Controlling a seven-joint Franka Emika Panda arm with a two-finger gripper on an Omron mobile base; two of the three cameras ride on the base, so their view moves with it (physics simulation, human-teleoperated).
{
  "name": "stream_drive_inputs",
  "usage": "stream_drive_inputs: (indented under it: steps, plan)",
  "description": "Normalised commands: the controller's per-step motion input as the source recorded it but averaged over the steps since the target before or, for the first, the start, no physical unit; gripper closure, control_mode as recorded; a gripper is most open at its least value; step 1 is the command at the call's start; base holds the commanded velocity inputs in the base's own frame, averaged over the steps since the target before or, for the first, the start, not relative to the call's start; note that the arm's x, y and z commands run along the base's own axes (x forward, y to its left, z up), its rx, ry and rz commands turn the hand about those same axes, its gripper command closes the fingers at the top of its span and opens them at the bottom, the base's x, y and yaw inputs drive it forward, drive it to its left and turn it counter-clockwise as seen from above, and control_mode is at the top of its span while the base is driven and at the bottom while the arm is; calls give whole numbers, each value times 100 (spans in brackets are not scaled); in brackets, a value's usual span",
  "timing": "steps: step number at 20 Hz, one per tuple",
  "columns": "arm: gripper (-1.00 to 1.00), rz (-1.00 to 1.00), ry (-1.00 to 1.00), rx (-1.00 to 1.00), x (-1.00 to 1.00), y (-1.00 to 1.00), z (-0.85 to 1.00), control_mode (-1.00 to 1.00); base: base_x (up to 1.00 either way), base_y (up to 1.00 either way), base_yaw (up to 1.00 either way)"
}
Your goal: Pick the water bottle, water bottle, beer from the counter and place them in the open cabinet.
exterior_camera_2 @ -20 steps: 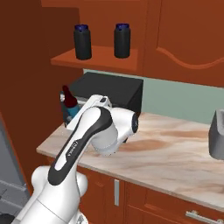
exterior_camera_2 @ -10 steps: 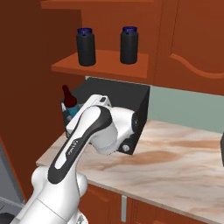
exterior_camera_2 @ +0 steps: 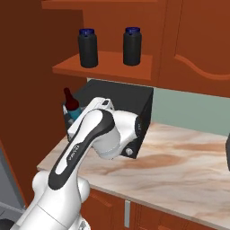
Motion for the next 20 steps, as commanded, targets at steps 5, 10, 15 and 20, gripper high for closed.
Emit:
stream_drive_inputs:
  steps: [5,10,15,20]
  plan:
    - [100,0,0,0,0,0,0,100,7,15,0]
    - [100,0,0,0,0,0,0,100,0,0,0]
    - [100,0,0,0,0,0,0,100,0,0,0]
    - [100,0,0,0,0,3,0,-100,0,0,0]
